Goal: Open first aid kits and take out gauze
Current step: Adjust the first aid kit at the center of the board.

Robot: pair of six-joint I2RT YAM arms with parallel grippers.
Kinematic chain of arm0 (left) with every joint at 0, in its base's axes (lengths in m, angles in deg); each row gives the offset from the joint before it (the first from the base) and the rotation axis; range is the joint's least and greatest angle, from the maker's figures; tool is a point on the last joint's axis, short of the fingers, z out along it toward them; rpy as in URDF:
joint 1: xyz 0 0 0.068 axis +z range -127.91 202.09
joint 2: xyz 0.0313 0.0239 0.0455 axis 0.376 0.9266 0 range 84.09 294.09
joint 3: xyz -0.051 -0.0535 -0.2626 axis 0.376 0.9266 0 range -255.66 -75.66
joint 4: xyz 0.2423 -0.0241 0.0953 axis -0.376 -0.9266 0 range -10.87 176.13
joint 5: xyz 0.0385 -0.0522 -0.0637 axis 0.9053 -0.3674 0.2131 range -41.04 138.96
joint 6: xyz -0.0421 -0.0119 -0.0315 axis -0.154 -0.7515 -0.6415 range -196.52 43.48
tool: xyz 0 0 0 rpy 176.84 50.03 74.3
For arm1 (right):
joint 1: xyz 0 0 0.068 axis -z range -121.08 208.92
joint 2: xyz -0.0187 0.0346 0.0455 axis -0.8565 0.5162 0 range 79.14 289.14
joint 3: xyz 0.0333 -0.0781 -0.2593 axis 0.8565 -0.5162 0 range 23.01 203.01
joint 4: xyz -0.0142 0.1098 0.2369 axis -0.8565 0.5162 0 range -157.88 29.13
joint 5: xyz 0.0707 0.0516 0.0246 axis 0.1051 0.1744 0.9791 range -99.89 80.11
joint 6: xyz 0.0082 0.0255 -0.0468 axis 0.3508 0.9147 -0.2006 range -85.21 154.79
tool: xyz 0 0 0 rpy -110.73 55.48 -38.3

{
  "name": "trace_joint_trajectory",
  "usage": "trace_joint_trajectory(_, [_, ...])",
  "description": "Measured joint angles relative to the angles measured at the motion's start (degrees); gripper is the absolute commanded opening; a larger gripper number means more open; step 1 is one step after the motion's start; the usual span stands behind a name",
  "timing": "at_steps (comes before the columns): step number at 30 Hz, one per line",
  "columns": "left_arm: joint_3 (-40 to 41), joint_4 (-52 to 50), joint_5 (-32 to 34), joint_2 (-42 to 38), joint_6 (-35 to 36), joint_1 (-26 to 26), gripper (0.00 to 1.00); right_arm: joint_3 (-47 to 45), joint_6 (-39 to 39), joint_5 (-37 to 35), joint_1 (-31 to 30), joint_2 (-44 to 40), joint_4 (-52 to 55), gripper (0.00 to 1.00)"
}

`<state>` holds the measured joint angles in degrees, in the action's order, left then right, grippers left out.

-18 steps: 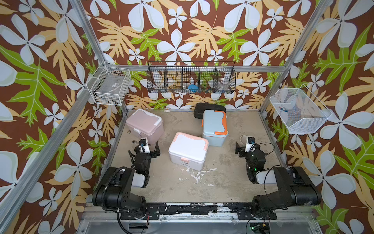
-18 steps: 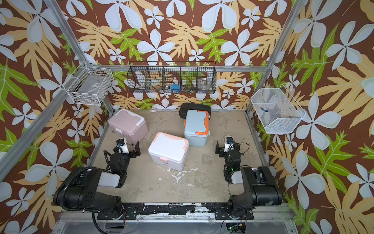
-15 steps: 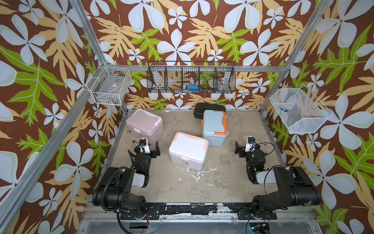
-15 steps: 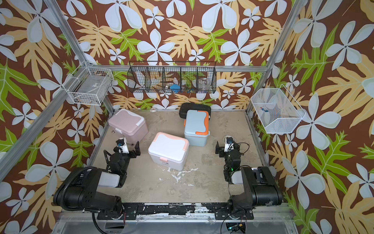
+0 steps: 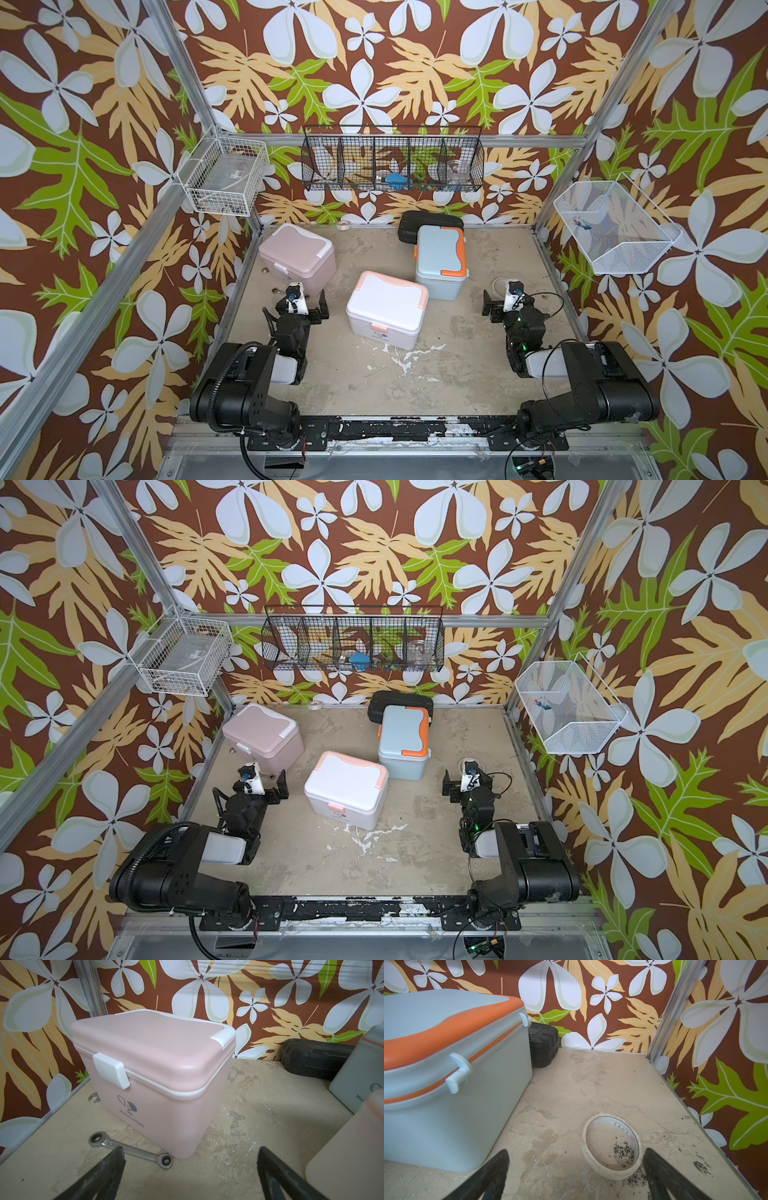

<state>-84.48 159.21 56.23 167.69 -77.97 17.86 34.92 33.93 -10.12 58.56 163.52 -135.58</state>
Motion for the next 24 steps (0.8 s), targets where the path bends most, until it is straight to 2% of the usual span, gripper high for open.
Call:
trace_joint_trajectory(21, [0.1,0.0,-0.2,0.0,0.0,0.0,1.0,0.0,0.0,0.0,0.0,0.0,0.0,1.0])
trace_joint_trajectory(24, [0.3,-1.0,-0.1,-2.0,0.0,0.0,1.0,-0.1,-0.3,-0.3,-0.5,-0.4,0.3,1.0])
